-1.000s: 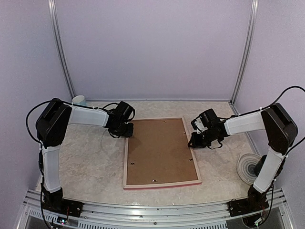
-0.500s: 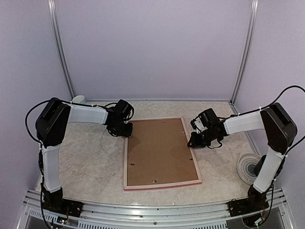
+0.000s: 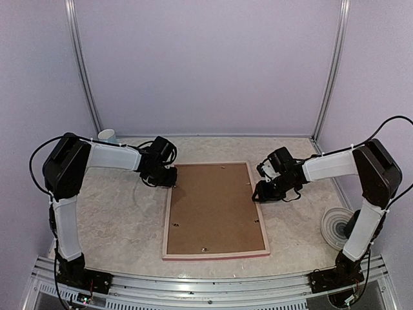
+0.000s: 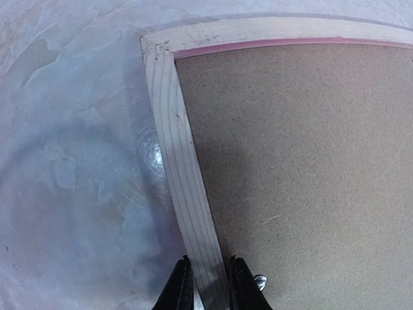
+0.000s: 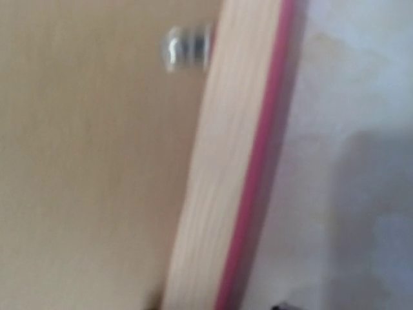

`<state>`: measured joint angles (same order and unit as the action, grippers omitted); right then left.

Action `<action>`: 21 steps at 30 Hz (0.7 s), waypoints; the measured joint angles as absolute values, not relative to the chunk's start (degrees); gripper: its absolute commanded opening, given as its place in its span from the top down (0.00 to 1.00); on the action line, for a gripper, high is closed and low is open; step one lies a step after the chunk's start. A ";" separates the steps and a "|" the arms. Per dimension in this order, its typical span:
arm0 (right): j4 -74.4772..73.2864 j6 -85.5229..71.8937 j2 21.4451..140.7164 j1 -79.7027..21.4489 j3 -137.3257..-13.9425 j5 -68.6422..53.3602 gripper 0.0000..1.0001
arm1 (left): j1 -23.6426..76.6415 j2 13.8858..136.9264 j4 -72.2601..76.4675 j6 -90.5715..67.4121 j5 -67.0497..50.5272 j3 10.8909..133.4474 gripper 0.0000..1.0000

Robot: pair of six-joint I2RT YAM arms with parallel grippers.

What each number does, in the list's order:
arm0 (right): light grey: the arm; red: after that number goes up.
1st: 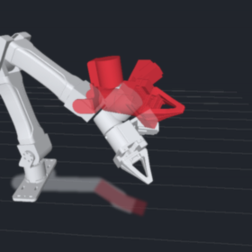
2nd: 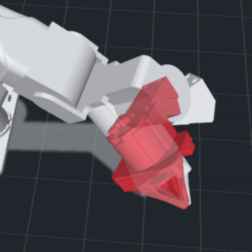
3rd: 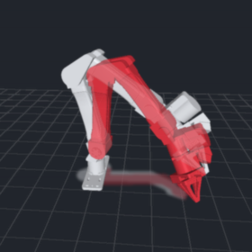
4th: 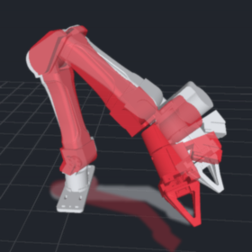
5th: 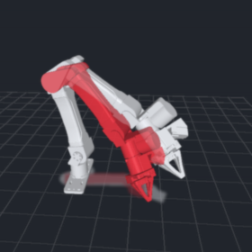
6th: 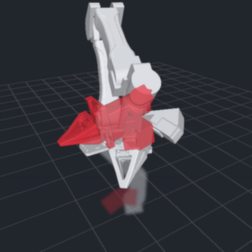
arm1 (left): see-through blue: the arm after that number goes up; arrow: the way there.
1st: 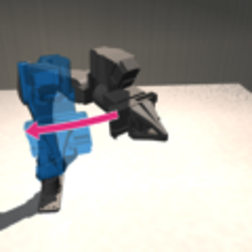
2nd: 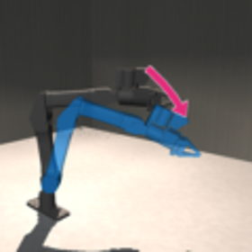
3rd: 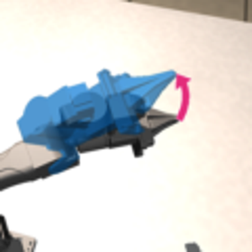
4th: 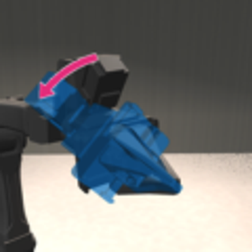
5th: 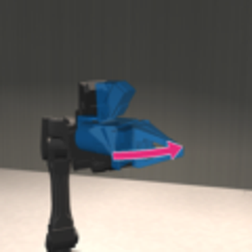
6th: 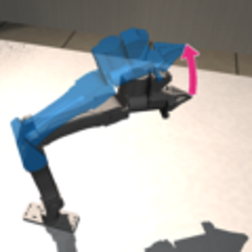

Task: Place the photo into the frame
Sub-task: Move the photo frame to the center of the board.

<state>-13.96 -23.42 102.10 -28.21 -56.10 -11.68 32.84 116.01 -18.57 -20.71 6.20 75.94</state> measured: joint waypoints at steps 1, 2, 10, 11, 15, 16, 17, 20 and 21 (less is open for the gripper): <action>-14.15 -23.27 102.10 -28.21 -56.27 -11.66 0.52 | 32.82 115.85 -18.17 -20.71 5.85 75.57 0.86; -14.41 -23.20 102.10 -28.21 -56.40 -11.64 0.51 | 32.82 115.79 -17.87 -20.69 5.56 75.42 0.86; -17.45 -23.18 100.84 -28.21 -56.75 -11.97 0.42 | 32.84 116.92 -17.58 -19.77 2.81 77.17 0.85; -18.26 -23.14 100.36 -28.21 -56.93 -11.88 0.41 | 32.86 117.69 -17.61 -19.35 2.28 78.22 0.85; -21.06 -22.65 98.30 -28.21 -59.40 -10.85 0.35 | 33.43 121.40 -18.22 -17.63 1.10 83.59 0.81; -21.43 -22.48 97.89 -28.21 -60.25 -10.46 0.34 | 33.63 122.56 -18.44 -17.32 0.86 85.23 0.81; -21.69 -22.15 97.56 -28.21 -61.12 -10.13 0.34 | 33.95 124.07 -18.76 -16.82 0.60 87.53 0.81; -22.09 -21.89 97.27 -28.21 -63.53 -9.23 0.33 | 34.96 128.03 -19.14 -15.81 0.10 93.23 0.80; -22.37 -21.89 97.27 -28.21 -64.12 -9.04 0.33 | 35.31 129.23 -19.29 -15.55 -0.03 95.00 0.79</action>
